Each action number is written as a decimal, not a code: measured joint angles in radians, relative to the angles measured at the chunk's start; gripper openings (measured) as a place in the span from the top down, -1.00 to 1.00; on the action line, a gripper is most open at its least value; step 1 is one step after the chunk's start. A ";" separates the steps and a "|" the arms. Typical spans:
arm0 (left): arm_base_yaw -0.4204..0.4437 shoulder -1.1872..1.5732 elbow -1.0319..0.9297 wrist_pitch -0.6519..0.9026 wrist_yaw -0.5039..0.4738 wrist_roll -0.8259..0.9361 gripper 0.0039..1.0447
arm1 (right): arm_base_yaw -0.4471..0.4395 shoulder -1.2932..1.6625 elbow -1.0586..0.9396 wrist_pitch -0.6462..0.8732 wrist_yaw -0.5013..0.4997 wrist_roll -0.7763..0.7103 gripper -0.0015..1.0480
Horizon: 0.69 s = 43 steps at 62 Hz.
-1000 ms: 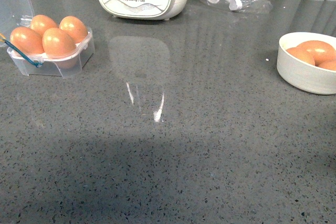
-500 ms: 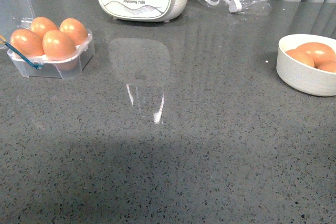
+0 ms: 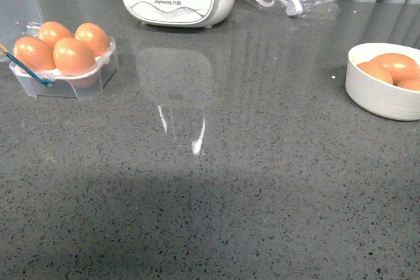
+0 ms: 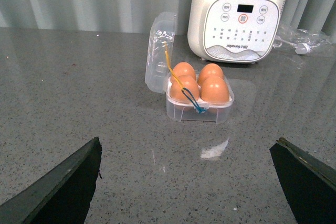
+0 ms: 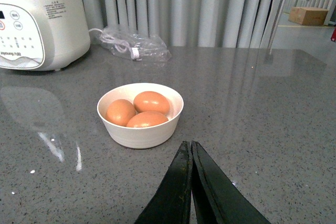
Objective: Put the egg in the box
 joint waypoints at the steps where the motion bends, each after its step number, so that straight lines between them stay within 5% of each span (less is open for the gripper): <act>1: 0.000 0.000 0.000 0.000 0.000 0.000 -0.87 | 0.000 -0.005 0.000 -0.005 0.000 0.000 0.94; 11: 0.000 0.000 0.000 0.000 0.000 0.000 -0.87 | 0.000 -0.159 0.001 -0.190 0.000 0.000 0.94; 29: 0.000 0.000 0.000 0.000 0.000 0.000 -0.87 | 0.000 -0.191 0.001 -0.198 0.000 -0.001 0.92; 43: 0.000 0.000 0.000 0.000 0.000 0.000 -0.87 | 0.000 -0.191 0.001 -0.198 0.000 0.000 0.23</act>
